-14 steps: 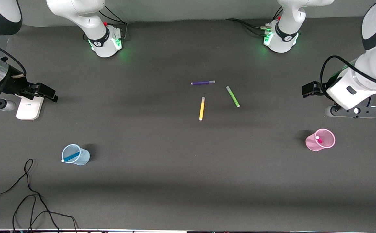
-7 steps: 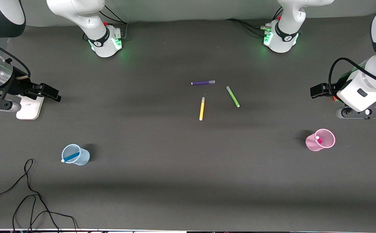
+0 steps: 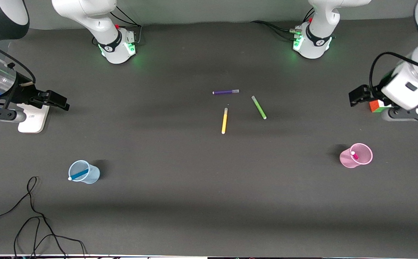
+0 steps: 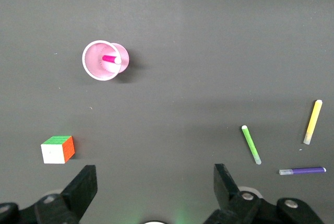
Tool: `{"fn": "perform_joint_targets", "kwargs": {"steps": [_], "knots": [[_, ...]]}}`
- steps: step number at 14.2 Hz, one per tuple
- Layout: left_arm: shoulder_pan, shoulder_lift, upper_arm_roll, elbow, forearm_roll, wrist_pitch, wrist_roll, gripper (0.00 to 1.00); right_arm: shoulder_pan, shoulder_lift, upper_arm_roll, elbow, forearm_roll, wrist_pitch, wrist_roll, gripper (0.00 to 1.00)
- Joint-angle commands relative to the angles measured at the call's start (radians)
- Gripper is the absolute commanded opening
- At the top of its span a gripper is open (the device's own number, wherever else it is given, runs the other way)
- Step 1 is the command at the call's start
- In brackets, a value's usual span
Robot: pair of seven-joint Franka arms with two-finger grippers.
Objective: Place pink and blue markers in matching cups
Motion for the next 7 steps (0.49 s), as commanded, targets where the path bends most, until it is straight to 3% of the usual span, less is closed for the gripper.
{"fn": "perform_joint_targets", "kwargs": {"steps": [1, 7], "knots": [[0.010, -0.092, -0.019, -0.108, -0.002, 0.039, 0.001, 0.99, 0.006, -0.007, -0.006, 0.016, 0.000, -0.024, 0.016, 1.00], [0.005, -0.073, -0.029, -0.064, 0.007, -0.027, 0.049, 0.99, 0.009, 0.007, -0.003, 0.014, -0.005, -0.022, 0.014, 1.00]]}}
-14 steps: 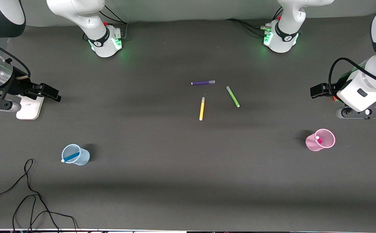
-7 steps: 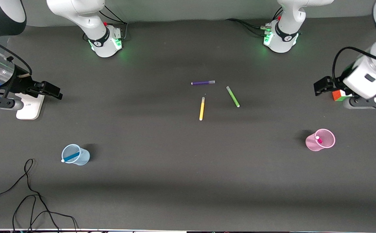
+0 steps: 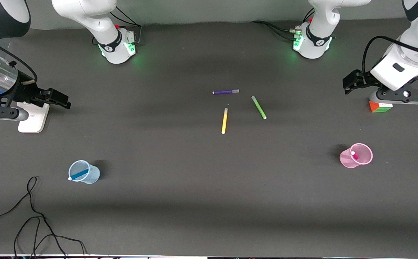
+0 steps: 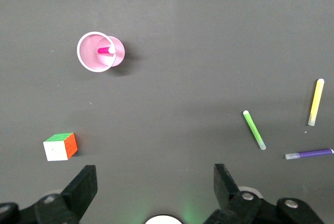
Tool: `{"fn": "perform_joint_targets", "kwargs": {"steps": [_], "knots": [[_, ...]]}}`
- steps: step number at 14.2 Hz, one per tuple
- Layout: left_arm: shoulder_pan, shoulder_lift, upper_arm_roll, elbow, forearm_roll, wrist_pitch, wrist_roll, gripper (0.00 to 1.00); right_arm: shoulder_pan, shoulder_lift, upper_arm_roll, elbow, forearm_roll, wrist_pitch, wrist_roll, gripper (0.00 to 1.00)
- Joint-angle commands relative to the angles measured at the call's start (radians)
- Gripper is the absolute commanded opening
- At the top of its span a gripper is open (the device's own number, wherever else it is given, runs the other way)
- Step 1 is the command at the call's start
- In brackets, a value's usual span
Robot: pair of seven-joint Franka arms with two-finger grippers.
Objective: Place pink and blue markers in matching cups
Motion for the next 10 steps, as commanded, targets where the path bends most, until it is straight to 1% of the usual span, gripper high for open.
{"fn": "perform_joint_targets", "kwargs": {"steps": [1, 4, 10], "knots": [[-0.001, 0.013, -0.008, 0.008, 0.007, -0.024, -0.014, 0.99, 0.007, 0.006, -0.001, 0.013, -0.006, -0.012, 0.014, 1.00], [0.005, 0.038, -0.006, 0.031, 0.012, -0.041, -0.005, 0.99, 0.006, 0.006, -0.001, 0.013, -0.018, -0.012, 0.013, 1.00], [0.010, 0.046, -0.006, 0.037, 0.012, -0.037, -0.002, 0.99, 0.006, 0.008, -0.001, 0.015, -0.020, -0.008, 0.011, 1.00]]}}
